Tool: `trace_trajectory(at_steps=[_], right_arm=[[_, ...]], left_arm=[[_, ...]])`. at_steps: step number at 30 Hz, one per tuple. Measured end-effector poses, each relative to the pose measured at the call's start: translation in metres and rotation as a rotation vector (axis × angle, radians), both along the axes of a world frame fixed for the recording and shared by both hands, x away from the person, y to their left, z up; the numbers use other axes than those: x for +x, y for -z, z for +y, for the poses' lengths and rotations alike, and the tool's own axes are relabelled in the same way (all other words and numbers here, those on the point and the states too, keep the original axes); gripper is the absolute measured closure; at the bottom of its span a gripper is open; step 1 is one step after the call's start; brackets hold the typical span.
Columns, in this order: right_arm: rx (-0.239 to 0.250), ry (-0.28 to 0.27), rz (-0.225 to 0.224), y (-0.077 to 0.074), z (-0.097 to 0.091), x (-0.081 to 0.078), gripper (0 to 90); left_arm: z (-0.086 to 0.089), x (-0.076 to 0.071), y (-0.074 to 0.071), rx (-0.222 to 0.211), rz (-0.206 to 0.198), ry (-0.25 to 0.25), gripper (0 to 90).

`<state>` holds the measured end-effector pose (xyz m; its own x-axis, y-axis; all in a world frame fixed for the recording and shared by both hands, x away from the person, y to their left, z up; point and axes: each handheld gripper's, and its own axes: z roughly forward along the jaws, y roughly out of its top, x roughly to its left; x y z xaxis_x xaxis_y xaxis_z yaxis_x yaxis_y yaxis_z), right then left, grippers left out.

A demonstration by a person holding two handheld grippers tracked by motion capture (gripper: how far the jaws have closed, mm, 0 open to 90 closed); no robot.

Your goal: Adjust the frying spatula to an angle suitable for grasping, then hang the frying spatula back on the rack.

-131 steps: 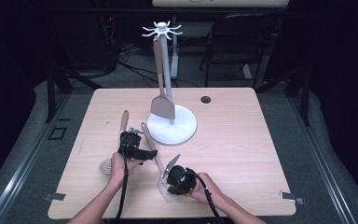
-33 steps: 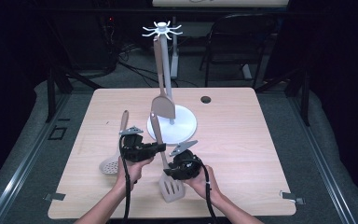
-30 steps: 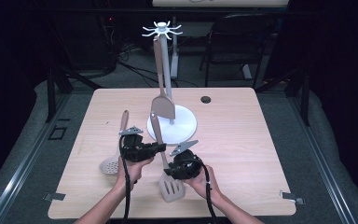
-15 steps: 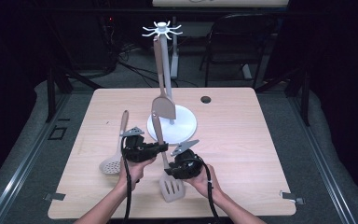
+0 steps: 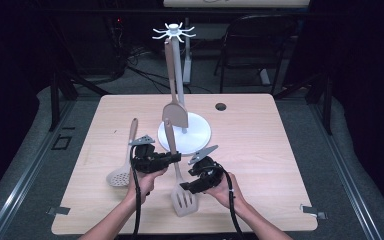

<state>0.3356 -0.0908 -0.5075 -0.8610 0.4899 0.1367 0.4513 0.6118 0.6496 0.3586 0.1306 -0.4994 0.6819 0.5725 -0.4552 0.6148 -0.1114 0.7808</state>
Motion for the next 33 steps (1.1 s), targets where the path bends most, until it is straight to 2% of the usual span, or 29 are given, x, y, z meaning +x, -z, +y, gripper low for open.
trace_trajectory(at_steps=[4,5,7,8,10,14,19,24,26,29,30,33], right_arm=[[-0.024,0.043,-0.005,-0.003,-0.010,0.002,18.5],[-0.029,0.072,-0.012,-0.005,-0.018,0.004,13.6],[-0.036,0.078,-0.017,-0.007,-0.020,0.005,12.4],[-0.047,0.094,-0.030,-0.009,-0.025,0.006,8.2],[-0.067,0.098,-0.014,-0.010,-0.031,0.009,3.0],[-0.063,0.125,-0.010,-0.013,-0.046,0.012,1.5],[-0.065,0.165,-0.041,-0.018,-0.057,0.015,1.6],[-0.084,0.202,-0.058,-0.017,-0.068,0.022,1.6],[-0.084,0.213,-0.054,-0.016,-0.071,0.024,1.6],[-0.086,0.229,-0.053,-0.015,-0.075,0.026,1.6],[-0.089,0.230,-0.065,-0.014,-0.076,0.028,1.6],[-0.102,0.242,-0.053,-0.013,-0.079,0.030,1.7]], left_arm=[[-0.001,0.000,-0.002,-0.004,-0.004,0.007,76.9],[-0.001,0.000,-0.003,-0.004,-0.004,0.007,76.9],[-0.001,-0.001,-0.003,-0.003,-0.007,0.004,76.9],[-0.001,-0.001,-0.003,-0.003,-0.007,0.002,76.9],[0.000,-0.001,-0.003,-0.003,-0.011,0.005,76.9],[0.000,-0.001,-0.006,0.002,-0.017,0.003,76.9],[0.001,-0.001,-0.008,-0.010,-0.014,0.008,77.0],[-0.001,-0.003,-0.014,-0.014,-0.028,0.020,77.2],[-0.002,-0.004,-0.017,-0.015,-0.038,0.026,77.3],[-0.004,-0.006,-0.023,0.008,-0.069,0.040,77.3],[-0.005,-0.007,-0.025,0.016,-0.080,0.047,77.4],[-0.007,-0.009,-0.032,0.021,-0.106,0.059,77.4]])
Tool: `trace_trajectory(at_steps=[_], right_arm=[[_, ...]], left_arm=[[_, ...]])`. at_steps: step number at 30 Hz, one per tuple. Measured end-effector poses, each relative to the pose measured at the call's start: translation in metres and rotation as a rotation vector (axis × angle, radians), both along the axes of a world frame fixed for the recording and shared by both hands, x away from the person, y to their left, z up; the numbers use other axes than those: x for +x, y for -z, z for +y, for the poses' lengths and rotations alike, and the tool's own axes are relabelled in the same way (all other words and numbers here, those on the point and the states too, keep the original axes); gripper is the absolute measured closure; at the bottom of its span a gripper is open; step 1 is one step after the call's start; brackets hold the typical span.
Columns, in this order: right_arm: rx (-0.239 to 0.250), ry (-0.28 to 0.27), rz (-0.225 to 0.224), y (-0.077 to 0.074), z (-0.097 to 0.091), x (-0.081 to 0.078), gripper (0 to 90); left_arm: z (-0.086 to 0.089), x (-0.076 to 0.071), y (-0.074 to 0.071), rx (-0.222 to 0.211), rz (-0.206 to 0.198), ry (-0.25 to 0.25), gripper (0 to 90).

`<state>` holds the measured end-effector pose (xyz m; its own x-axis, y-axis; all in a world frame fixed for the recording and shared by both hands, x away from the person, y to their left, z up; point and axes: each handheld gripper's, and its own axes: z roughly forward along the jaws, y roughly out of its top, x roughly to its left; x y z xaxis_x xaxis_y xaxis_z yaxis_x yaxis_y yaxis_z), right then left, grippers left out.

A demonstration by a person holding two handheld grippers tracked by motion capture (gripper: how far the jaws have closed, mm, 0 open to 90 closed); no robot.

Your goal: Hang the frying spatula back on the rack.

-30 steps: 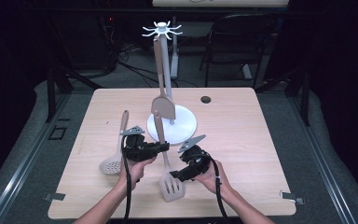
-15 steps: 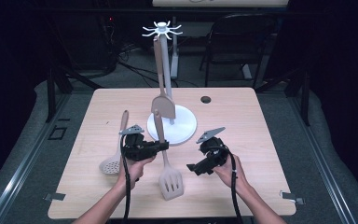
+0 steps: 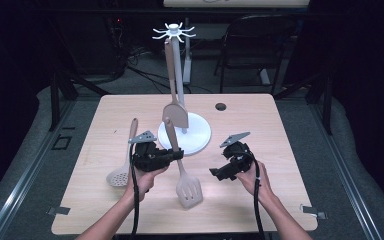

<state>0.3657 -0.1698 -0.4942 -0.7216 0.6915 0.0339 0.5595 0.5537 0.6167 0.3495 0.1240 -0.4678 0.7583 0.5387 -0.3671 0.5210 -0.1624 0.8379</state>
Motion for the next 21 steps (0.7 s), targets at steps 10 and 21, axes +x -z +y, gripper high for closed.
trace_trajectory(at_steps=[10,21], right_arm=[[-0.033,0.033,0.005,0.008,-0.008,0.010,2.2],[-0.037,0.040,0.023,0.015,-0.008,0.014,2.3]], left_arm=[[-0.002,0.001,-0.014,0.019,-0.058,0.004,77.4],[-0.009,0.010,-0.032,0.057,-0.104,0.008,77.3]])
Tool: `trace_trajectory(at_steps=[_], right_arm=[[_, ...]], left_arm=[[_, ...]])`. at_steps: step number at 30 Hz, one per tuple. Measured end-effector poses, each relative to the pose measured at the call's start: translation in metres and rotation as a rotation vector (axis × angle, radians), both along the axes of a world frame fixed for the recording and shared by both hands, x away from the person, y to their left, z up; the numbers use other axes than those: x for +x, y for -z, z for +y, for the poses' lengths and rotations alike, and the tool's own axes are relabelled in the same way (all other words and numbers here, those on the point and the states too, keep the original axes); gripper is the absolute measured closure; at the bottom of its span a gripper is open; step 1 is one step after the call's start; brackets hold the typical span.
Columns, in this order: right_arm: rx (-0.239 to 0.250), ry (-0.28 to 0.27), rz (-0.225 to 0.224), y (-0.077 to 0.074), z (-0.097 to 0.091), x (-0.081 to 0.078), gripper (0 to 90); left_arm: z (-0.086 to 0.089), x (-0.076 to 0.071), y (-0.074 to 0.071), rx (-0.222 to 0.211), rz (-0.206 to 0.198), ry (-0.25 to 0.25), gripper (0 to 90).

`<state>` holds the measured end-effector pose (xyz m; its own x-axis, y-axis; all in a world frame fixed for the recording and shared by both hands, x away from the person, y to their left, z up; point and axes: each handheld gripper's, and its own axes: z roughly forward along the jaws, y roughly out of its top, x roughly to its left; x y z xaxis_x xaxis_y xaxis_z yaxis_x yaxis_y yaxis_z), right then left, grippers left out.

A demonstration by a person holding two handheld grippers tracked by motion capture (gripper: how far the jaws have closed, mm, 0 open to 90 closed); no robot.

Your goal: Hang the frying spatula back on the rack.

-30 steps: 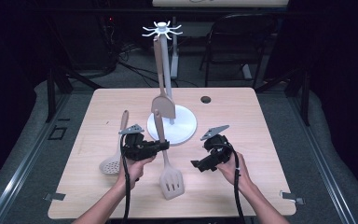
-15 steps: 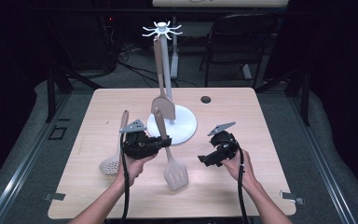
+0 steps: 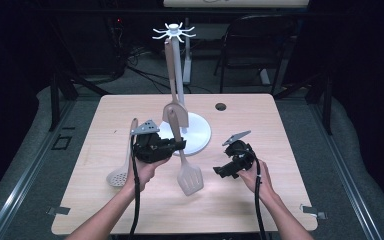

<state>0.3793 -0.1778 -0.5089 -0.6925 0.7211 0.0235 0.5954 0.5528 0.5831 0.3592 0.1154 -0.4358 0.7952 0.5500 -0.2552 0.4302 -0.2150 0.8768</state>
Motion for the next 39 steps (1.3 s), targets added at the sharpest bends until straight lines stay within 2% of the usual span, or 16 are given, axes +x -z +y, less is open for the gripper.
trace_trajectory(at_steps=[16,18,24,25,31,33,34,39], right_arm=[[-0.007,-0.003,0.007,0.003,0.001,0.002,2.7],[-0.024,-0.008,0.012,0.002,0.001,0.002,2.8],[-0.024,-0.004,0.014,0.002,0.001,0.002,2.9],[-0.004,-0.004,0.016,0.003,0.001,0.002,2.9],[-0.001,-0.004,0.025,0.004,0.000,0.003,3.0],[0.013,0.002,0.022,0.005,0.001,0.002,3.1],[0.002,-0.005,0.026,0.004,0.000,0.003,3.2],[0.008,-0.004,0.033,0.005,0.000,0.003,3.4]], left_arm=[[-0.001,0.014,-0.024,0.029,-0.048,-0.010,77.3],[-0.001,0.016,-0.025,0.020,-0.052,-0.013,77.3],[-0.001,0.022,-0.029,-0.004,-0.046,-0.021,77.4],[-0.002,0.023,-0.030,0.002,-0.048,-0.021,77.4],[-0.007,0.028,-0.034,0.016,-0.055,-0.018,77.4],[-0.008,0.030,-0.036,0.022,-0.058,-0.016,77.3],[-0.009,0.031,-0.036,0.021,-0.059,-0.015,77.4],[-0.010,0.036,-0.042,0.028,-0.066,-0.019,77.4]])
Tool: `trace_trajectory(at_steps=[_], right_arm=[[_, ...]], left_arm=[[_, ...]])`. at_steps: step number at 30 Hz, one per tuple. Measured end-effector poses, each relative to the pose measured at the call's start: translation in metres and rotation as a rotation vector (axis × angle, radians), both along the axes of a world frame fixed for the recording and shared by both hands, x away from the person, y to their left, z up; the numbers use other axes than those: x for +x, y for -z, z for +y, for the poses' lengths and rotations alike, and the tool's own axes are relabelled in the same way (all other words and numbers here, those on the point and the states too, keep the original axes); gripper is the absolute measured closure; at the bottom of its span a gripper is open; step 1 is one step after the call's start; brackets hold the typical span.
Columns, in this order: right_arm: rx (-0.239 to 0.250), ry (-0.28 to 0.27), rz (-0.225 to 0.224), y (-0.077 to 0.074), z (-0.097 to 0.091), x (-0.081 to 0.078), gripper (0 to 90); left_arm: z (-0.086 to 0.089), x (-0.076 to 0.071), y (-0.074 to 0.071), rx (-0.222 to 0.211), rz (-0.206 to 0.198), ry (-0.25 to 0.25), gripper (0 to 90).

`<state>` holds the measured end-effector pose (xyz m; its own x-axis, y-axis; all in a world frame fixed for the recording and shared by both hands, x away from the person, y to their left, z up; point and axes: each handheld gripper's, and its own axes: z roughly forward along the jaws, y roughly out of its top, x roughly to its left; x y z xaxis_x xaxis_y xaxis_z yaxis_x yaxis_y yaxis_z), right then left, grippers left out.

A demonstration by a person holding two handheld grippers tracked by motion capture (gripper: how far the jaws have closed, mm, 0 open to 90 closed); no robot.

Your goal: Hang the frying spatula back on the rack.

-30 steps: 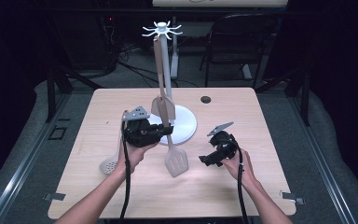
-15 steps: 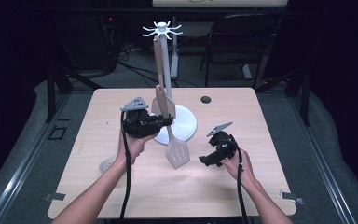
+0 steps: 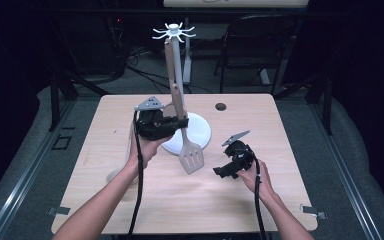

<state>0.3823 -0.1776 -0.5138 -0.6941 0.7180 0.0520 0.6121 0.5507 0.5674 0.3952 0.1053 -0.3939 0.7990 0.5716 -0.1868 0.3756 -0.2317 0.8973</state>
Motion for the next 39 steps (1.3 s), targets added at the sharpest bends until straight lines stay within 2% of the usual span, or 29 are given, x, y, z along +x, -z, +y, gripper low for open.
trace_trajectory(at_steps=[11,20,27,39], right_arm=[[-0.002,-0.003,0.010,0.000,0.001,0.000,3.5],[-0.004,-0.002,0.006,0.001,0.000,0.001,3.7],[-0.001,-0.001,0.003,0.001,0.000,0.000,3.8],[-0.006,-0.002,0.007,0.001,0.001,0.001,4.1]], left_arm=[[-0.004,0.009,-0.008,0.020,-0.012,-0.003,77.4],[-0.009,0.014,-0.018,0.012,-0.027,-0.008,77.4],[-0.013,0.020,-0.027,0.045,-0.042,-0.007,77.3],[-0.017,0.035,-0.039,0.074,-0.054,-0.020,77.3]])
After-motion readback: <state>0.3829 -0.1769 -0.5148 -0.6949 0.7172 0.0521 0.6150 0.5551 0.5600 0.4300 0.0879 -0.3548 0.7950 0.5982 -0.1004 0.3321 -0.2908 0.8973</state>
